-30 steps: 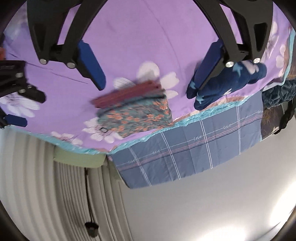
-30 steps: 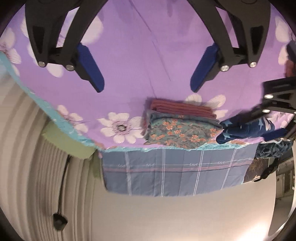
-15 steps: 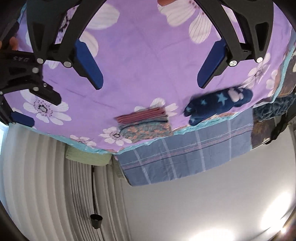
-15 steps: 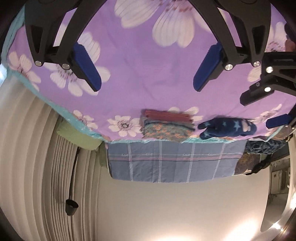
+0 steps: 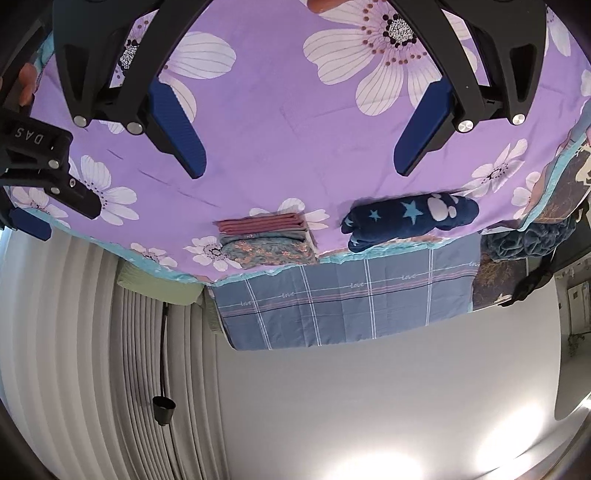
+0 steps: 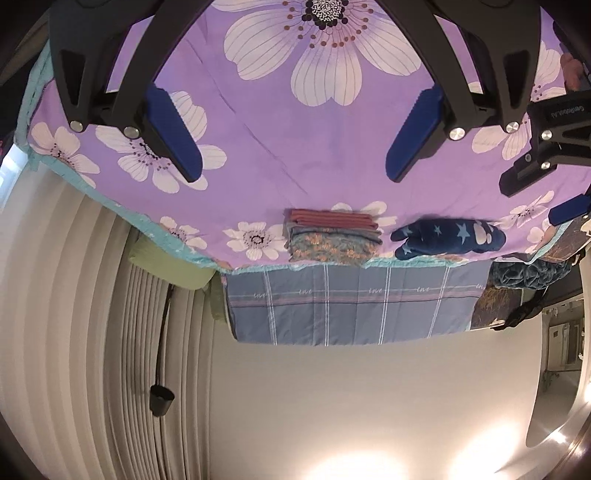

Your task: Fold small clothes

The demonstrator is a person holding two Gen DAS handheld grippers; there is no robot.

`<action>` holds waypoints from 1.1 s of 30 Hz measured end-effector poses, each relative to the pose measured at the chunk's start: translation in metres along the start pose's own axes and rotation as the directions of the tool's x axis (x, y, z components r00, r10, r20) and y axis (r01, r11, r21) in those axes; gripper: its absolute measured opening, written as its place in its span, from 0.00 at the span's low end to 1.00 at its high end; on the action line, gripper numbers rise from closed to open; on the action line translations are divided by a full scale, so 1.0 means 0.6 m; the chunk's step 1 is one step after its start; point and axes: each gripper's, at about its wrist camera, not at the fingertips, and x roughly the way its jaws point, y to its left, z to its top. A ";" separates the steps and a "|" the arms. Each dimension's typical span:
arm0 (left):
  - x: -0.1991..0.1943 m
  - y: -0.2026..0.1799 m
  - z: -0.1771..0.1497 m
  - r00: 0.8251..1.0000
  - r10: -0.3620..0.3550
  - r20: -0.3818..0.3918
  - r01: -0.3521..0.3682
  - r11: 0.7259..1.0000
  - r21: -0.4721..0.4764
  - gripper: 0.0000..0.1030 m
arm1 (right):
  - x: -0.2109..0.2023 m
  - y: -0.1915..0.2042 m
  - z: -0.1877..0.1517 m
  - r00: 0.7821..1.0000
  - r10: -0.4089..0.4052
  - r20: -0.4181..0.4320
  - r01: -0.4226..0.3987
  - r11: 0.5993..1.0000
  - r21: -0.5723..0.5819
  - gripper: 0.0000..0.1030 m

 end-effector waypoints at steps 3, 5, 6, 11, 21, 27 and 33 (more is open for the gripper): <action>-0.007 -0.002 -0.002 1.000 0.005 0.007 -0.005 1.000 0.014 0.99 | -0.003 0.003 0.001 1.000 0.008 -0.002 -0.008 1.000 -0.002 0.98; -0.009 -0.005 -0.002 1.000 0.008 0.008 -0.008 1.000 0.018 0.99 | -0.005 0.004 0.000 1.000 0.009 -0.003 -0.009 1.000 -0.004 0.98; -0.009 -0.006 -0.002 1.000 0.007 0.007 -0.007 1.000 0.017 0.99 | -0.006 0.004 -0.001 1.000 0.009 -0.002 -0.009 1.000 -0.005 0.98; -0.011 -0.009 -0.003 1.000 0.003 0.005 -0.003 1.000 0.018 0.99 | -0.003 0.005 -0.001 1.000 0.002 -0.005 -0.002 1.000 -0.005 0.98; -0.002 -0.010 -0.005 1.000 -0.008 -0.014 0.008 1.000 0.013 0.99 | 0.024 -0.005 -0.015 0.998 -0.013 -0.057 0.014 1.000 0.011 0.98; 0.003 -0.014 -0.008 1.000 -0.009 -0.024 0.010 1.000 0.021 0.99 | 0.027 -0.006 -0.018 0.998 -0.015 -0.058 0.016 1.000 0.014 0.98; 0.002 -0.018 -0.010 1.000 -0.011 -0.027 0.011 1.000 0.020 0.99 | 0.028 -0.004 -0.018 0.998 -0.013 -0.059 0.014 1.000 0.012 0.98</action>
